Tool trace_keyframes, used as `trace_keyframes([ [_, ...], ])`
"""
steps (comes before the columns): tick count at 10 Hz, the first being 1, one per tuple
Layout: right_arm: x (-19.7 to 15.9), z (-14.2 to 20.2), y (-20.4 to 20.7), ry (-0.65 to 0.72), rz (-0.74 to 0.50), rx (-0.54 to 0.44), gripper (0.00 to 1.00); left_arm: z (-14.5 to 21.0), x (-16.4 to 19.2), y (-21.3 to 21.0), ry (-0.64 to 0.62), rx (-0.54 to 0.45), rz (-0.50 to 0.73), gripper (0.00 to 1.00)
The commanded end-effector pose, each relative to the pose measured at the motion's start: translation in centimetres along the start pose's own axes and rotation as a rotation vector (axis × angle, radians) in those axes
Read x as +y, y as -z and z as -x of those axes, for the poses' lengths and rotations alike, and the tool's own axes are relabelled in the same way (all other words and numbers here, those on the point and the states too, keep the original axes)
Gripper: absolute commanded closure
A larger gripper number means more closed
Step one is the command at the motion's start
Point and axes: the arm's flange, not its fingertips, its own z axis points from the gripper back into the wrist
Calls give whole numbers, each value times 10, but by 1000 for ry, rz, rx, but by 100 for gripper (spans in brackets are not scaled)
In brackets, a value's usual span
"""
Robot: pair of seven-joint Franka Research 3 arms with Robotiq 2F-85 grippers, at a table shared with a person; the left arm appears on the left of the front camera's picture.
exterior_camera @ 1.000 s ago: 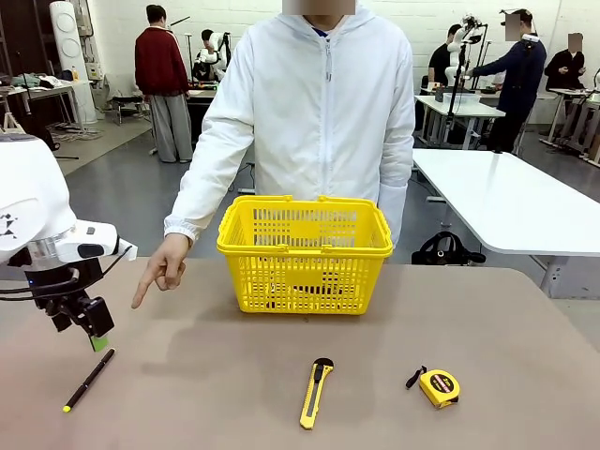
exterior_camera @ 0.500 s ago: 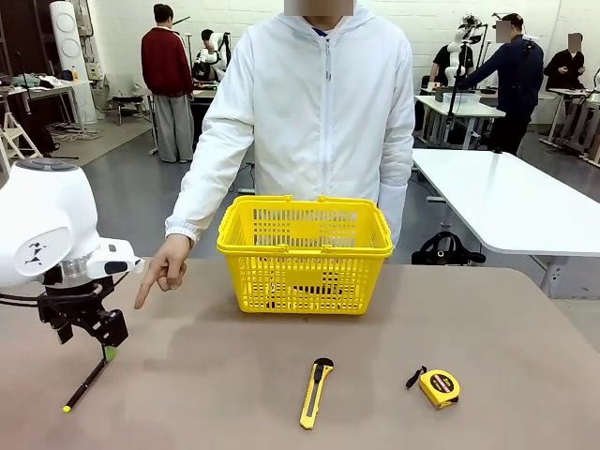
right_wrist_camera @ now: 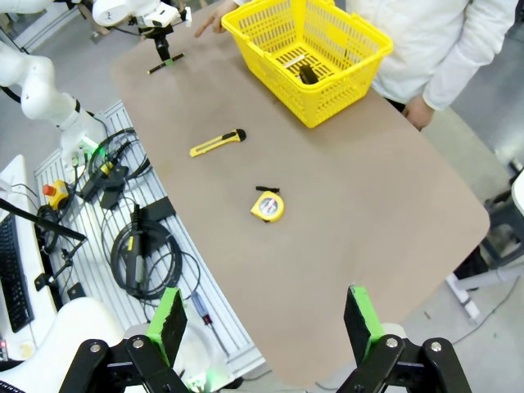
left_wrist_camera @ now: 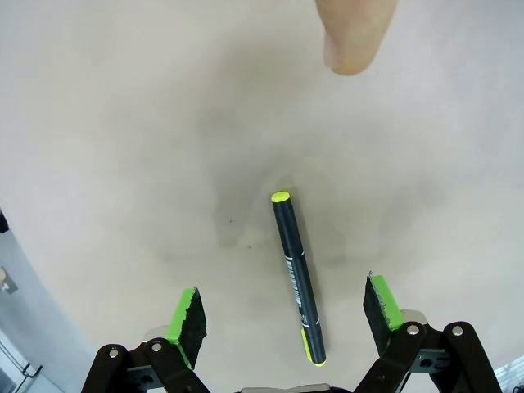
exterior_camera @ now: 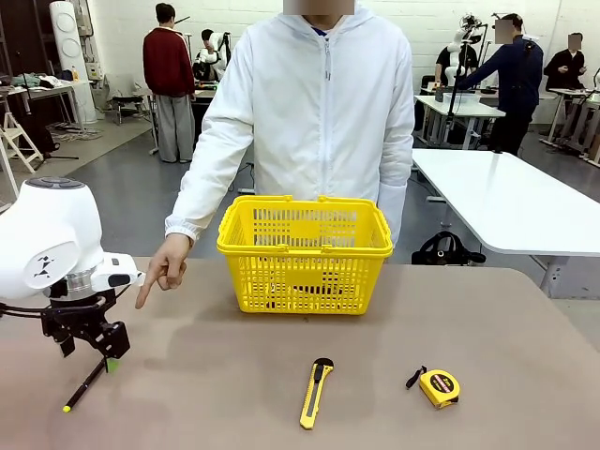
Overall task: Place the items the person wants into the basket.
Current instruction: Pick up the item the person points to and place it in the Market Basket.
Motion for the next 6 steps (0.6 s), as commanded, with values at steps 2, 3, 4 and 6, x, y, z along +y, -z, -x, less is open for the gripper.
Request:
trace_keyframes([
  [2,-1,-3,-1,-12,-25,-28,0,38,-8,21,4,-22,7,0],
  [3,-1,-3,-1,-12,-25,-28,0,38,-7,22,0,-24,16,0],
  [4,-1,-3,-1,-12,-25,-28,0,39,-7,23,2,-32,26,0],
  [6,-1,-3,-1,-12,-25,-28,0,38,-9,23,2,-48,40,0],
])
